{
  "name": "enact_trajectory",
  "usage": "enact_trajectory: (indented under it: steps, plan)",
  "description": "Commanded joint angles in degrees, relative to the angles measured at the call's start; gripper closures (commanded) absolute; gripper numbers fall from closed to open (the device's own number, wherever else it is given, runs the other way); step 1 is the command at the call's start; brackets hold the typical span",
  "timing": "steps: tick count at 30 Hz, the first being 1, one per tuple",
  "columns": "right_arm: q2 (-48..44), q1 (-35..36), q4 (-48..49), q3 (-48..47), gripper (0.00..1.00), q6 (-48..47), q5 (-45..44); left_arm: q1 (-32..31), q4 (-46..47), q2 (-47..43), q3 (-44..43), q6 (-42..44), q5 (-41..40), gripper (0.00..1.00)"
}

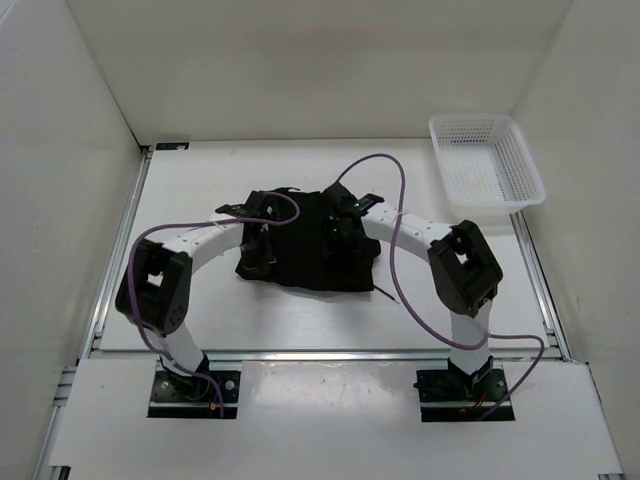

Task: Fold and stack the trousers
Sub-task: Fold the trousers

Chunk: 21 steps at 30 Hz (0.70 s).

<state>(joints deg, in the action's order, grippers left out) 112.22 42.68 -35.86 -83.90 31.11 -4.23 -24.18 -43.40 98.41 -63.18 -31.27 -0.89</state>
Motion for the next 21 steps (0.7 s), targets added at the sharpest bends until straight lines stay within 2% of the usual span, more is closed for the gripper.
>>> enact_trajectory:
  steps: [1, 2, 4, 5, 6, 7, 9, 10, 12, 14, 18, 21]
  plan:
    - [-7.1, -1.1, -1.9, -2.1, 0.49, -1.6, -4.6, -0.5, -2.0, -10.5, -3.8, 0.9, 2.5, 0.90]
    - [-11.2, -1.1, -3.6, -2.1, 0.45, -1.6, -6.1, -0.5, -3.8, -13.4, -5.9, 0.9, 2.5, 0.86]
    - [-17.0, -1.1, -5.5, -3.4, 0.24, -2.4, -8.5, -1.7, -9.4, -15.3, -14.0, 2.0, 0.5, 0.78]
    - [-18.8, -1.1, -7.8, -3.4, 0.08, -3.0, -10.0, -1.7, -11.1, -16.7, -17.1, 2.5, -0.2, 0.75]
    - [-20.4, -1.1, -8.7, -3.9, 0.01, -3.0, -13.1, -1.7, -12.7, -17.4, -20.0, 3.0, -1.2, 0.64]
    - [-23.9, -1.8, -9.4, -3.9, 0.00, -3.9, -14.4, -1.7, -14.0, -18.0, -25.5, 4.0, -1.8, 0.56]
    - [-27.8, -3.4, -9.9, -2.4, 0.00, -4.7, -16.4, -1.7, -16.5, -20.0, -30.1, 4.7, -3.1, 0.35]
    - [-32.2, -4.1, -9.9, -0.3, 0.00, -5.4, -16.9, -1.7, -16.5, -20.8, -33.6, 5.4, -3.6, 0.16]
    - [-39.0, -6.0, -9.9, 2.0, 0.00, -5.4, -19.5, -1.7, -17.1, -23.4, -35.9, 5.4, -5.0, 0.05]
    - [-43.2, -6.9, -9.9, 5.5, 0.00, -5.4, -22.3, -1.7, -17.1, -26.2, -37.3, 5.4, -5.9, 0.00]
    - [-52.4, -10.1, -11.9, 9.7, 0.00, -4.8, -29.1, -1.7, -16.4, -31.1, -36.5, 4.8, -7.6, 0.00]
    - [-55.3, -11.9, -14.8, 11.0, 0.00, -4.2, -31.8, -1.7, -15.8, -33.7, -34.3, 3.7, -9.9, 0.00]
